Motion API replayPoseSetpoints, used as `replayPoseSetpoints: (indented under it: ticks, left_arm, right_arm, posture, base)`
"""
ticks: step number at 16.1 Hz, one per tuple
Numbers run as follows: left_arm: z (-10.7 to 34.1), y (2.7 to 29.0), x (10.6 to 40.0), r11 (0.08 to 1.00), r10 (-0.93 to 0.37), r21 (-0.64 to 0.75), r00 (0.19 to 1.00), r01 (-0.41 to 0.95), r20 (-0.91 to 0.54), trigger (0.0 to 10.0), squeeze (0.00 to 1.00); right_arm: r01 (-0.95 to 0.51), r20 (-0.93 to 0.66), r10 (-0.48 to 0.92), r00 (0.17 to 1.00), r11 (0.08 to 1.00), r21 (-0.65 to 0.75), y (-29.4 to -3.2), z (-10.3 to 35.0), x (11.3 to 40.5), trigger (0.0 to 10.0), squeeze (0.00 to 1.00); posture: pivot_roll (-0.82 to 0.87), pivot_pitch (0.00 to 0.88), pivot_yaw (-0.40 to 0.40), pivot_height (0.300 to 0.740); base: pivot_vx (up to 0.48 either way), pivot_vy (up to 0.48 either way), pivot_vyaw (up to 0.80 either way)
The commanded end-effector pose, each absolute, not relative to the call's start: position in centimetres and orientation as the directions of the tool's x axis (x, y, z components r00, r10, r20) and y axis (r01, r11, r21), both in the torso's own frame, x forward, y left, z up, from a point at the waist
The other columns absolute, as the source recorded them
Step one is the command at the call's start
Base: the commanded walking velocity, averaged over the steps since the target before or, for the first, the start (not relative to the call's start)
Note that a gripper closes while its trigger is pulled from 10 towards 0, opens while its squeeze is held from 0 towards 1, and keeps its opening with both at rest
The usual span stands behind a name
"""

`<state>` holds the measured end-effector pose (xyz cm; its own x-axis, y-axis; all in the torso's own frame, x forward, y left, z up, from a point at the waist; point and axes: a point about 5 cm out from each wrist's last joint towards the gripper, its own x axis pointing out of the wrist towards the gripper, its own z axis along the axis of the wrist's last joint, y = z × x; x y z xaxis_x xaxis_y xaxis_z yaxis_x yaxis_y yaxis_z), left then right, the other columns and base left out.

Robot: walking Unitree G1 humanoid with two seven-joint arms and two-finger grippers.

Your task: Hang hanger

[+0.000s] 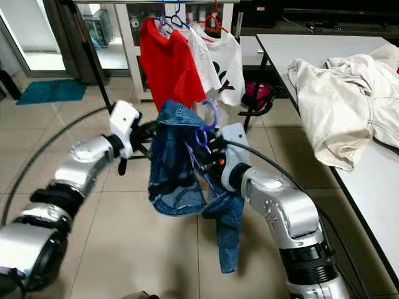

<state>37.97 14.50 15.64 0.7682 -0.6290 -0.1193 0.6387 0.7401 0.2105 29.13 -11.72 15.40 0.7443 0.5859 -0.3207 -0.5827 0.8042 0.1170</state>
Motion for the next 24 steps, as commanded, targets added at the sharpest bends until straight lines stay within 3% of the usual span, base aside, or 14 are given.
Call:
replayPoseSetpoints:
  ticks: [1,2,3,4,8,14,19,20,21,24]
  left_arm:
    - [17.8,15.8,38.7,0.749,-0.599,0.277,0.794,0.601,-0.104,0.0,0.0]
    - [18.7,16.4,38.9,0.734,-0.595,0.325,0.796,0.596,-0.115,0.0,0.0]
    - [19.4,16.8,39.0,0.713,-0.596,0.366,0.792,0.598,-0.134,0.0,0.0]
    - [20.2,17.2,39.2,0.686,-0.596,0.409,0.787,0.602,-0.158,0.0,0.0]
    - [21.5,18.2,39.5,0.58,-0.568,0.538,0.777,0.612,-0.271,0.0,0.0]
    - [21.5,19.5,40.1,0.627,-0.462,0.554,0.834,0.548,-0.302,0.0,0.0]
    - [21.0,19.0,40.1,0.639,-0.494,0.509,0.815,0.577,-0.303,0.0,0.0]
    - [21.2,18.6,40.1,0.67,-0.521,0.462,0.812,0.581,-0.265,10.0,0.0]
    - [21.9,18.1,40.2,0.699,-0.564,0.399,0.8,0.594,-0.204,10.0,1.0]
    - [23.1,17.5,40.3,0.719,-0.618,0.314,0.777,0.62,-0.121,10.0,1.0]
  right_arm:
    - [-0.618,-0.285,0.607,0.742,0.784,0.061,-11.5,16.6,29.0,10.0,0.0]
    - [-0.632,-0.293,0.618,0.729,0.773,0.057,-11.4,16.5,28.7,8.7,0.0]
    - [-0.641,-0.3,0.625,0.721,0.765,0.053,-11.3,16.4,28.5,3.0,0.0]
    - [-0.654,-0.308,0.634,0.709,0.755,0.049,-11.1,16.3,28.4,0.0,0.0]
    - [-0.683,-0.334,0.651,0.682,0.73,0.028,-10.8,16.1,28.0,0.0,0.0]
    - [-0.76,-0.359,0.717,0.597,0.649,0.033,-10.0,15.7,26.9,0.0,0.0]
    - [-0.808,-0.363,0.762,0.536,0.587,0.039,-9.5,15.6,26.0,0.0,0.0]
    - [-0.809,-0.364,0.763,0.535,0.586,0.04,-9.5,15.6,26.0,0.0,0.0]
    - [-0.81,-0.366,0.762,0.534,0.586,0.039,-9.5,15.5,26.0,0.0,0.0]
    - [-0.793,-0.38,0.745,0.548,0.607,0.047,-9.7,15.3,26.2,0.0,0.0]
  posture:
    - [-0.16,0.0,0.076,0.74]
    - [-0.16,0.0,0.076,0.74]
    - [-0.16,0.0,0.076,0.74]
    - [-0.16,0.0,0.076,0.74]
    - [-0.15,0.0,0.071,0.74]
    - [-0.15,0.0,0.073,0.74]
    - [-0.15,0.0,0.07,0.74]
    - [-0.15,0.0,0.07,0.74]
    - [-0.15,0.0,0.068,0.74]
    - [-0.15,0.0,0.068,0.74]
  base:
    - [0.0,0.0,0.0]
    - [0.0,0.0,0.0]
    - [0.0,0.0,0.0]
    - [0.0,0.0,0.0]
    - [0.0,0.0,0.0]
    - [0.0,0.0,0.0]
    - [0.0,0.0,0.0]
    - [0.0,0.0,0.0]
    - [0.0,0.0,0.0]
    - [0.0,0.0,0.0]
